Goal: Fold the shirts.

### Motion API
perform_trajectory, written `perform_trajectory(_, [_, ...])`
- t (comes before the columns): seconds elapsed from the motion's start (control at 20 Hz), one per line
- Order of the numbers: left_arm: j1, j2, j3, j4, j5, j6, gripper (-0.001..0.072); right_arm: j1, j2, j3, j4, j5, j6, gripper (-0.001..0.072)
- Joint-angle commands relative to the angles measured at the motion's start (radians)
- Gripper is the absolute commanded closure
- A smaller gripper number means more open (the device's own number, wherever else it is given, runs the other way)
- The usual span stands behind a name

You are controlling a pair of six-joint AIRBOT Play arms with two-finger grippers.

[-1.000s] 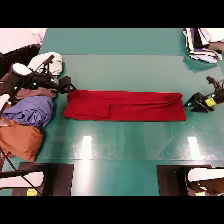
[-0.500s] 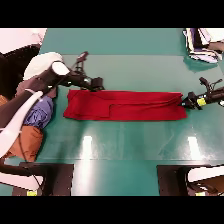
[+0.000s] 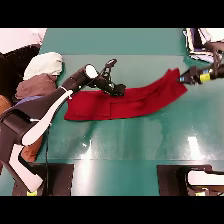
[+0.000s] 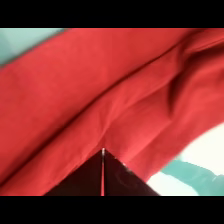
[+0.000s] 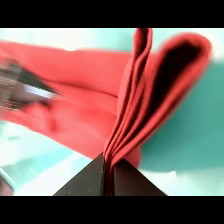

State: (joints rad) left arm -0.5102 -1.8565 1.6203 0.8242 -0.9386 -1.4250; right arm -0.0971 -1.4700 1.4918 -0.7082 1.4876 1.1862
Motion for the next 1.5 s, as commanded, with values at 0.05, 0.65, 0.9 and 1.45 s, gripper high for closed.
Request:
perform_trajectory(0.05, [-0.030,-0.038,0.016,0.022,0.000,-0.007,0.0686,0.138,0.058,0.141,0.088,-0.007,0.076,0.0697])
perform_trajectory(0.65, [0.017,0.021,0.017,0.209,-0.041,-0.031,0.0686,0.455,0.035,0.224,0.109,-0.187,0.088,0.0696])
perform_trajectory(0.9, [0.260,0.299,0.017,0.442,-0.104,-0.077,0.0685,0.684,-0.085,0.224,0.277,-0.334,-0.032,0.0696])
perform_trajectory(1.45, [0.513,0.571,0.016,0.504,-0.191,-0.068,0.0685,0.828,-0.222,0.153,0.127,-0.411,-0.134,0.0336])
